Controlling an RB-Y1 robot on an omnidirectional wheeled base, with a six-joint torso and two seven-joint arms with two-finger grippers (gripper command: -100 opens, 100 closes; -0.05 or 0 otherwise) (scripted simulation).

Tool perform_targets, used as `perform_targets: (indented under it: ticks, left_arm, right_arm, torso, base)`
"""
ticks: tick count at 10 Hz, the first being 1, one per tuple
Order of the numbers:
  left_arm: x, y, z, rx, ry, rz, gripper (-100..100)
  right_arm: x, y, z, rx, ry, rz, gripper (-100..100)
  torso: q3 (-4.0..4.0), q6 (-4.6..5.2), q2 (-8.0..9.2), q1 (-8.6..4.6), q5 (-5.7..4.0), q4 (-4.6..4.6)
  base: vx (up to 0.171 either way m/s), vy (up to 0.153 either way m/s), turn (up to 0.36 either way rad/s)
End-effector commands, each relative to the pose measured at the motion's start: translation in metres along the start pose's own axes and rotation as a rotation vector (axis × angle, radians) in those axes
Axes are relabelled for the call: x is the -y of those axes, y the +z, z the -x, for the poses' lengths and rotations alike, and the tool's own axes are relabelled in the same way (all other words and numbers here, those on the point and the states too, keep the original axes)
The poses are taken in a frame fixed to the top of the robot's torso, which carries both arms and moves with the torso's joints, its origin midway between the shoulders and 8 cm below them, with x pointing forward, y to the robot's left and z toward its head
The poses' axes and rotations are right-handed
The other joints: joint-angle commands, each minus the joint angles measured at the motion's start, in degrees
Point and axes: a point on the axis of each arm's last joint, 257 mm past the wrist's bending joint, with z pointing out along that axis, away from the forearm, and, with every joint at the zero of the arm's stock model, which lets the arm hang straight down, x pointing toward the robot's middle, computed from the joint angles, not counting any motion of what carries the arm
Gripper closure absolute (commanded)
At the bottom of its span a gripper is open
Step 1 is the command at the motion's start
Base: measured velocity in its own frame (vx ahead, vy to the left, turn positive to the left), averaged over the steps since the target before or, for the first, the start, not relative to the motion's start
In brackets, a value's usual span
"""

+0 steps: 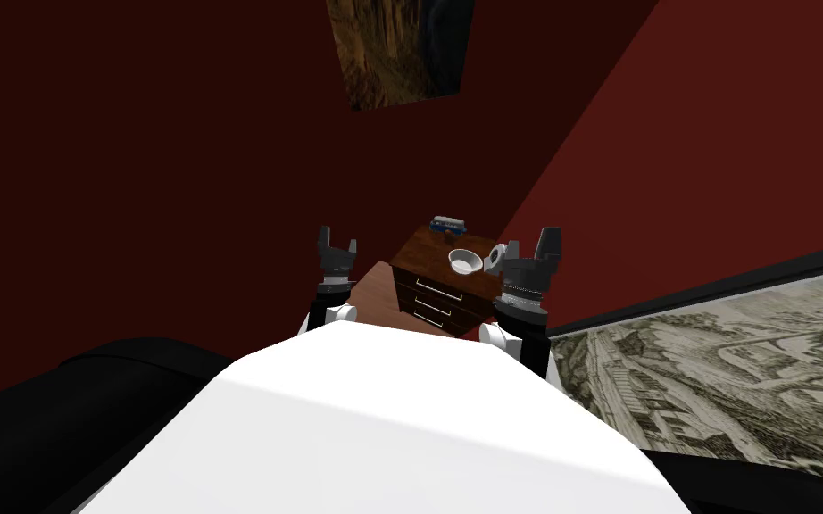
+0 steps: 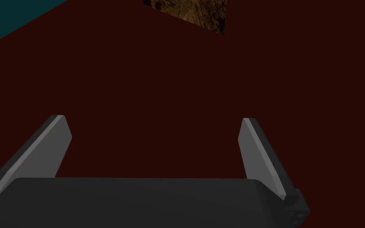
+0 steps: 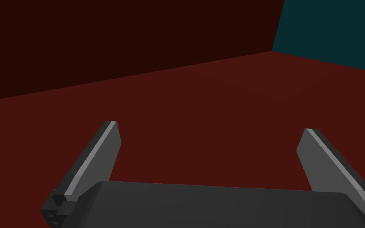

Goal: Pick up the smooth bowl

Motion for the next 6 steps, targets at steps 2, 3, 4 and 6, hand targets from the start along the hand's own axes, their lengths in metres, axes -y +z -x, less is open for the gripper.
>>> perform_targets:
  ticks: [2,3,4,6]
  left_arm:
    - [0.000,0.000,0.000,0.000,0.000,0.000,0]
    - [0.000,0.000,0.000,0.000,0.000,0.000,0]
    - [0.000,0.000,0.000,0.000,0.000,0.000,0]
    - [0.000,0.000,0.000,0.000,0.000,0.000,0]
  right_arm:
    - [0.010,-0.007,-0.017,-0.085,-0.054,-0.014,-100]
    - [0.015,-0.012,-0.025,-0.122,-0.078,-0.021,-100]
    - [0.021,-0.017,-0.032,-0.159,-0.106,-0.030,-100]
    - [0.028,-0.024,-0.042,-0.216,-0.141,-0.037,-100]
  torso:
    - [0.05,0.01,0.09,0.07,0.01,0.01]
    - [0.13,0.01,0.24,0.23,0.04,0.05]
    - [0.17,0.00,0.30,0.32,0.07,0.07]
    - [0.20,0.00,0.33,0.25,0.06,0.08]
  base:
    - [-0.054,0.049,-0.063]
    - [-0.084,0.094,-0.058]
    - [-0.103,0.092,-0.066]
    - [-0.070,0.062,-0.036]
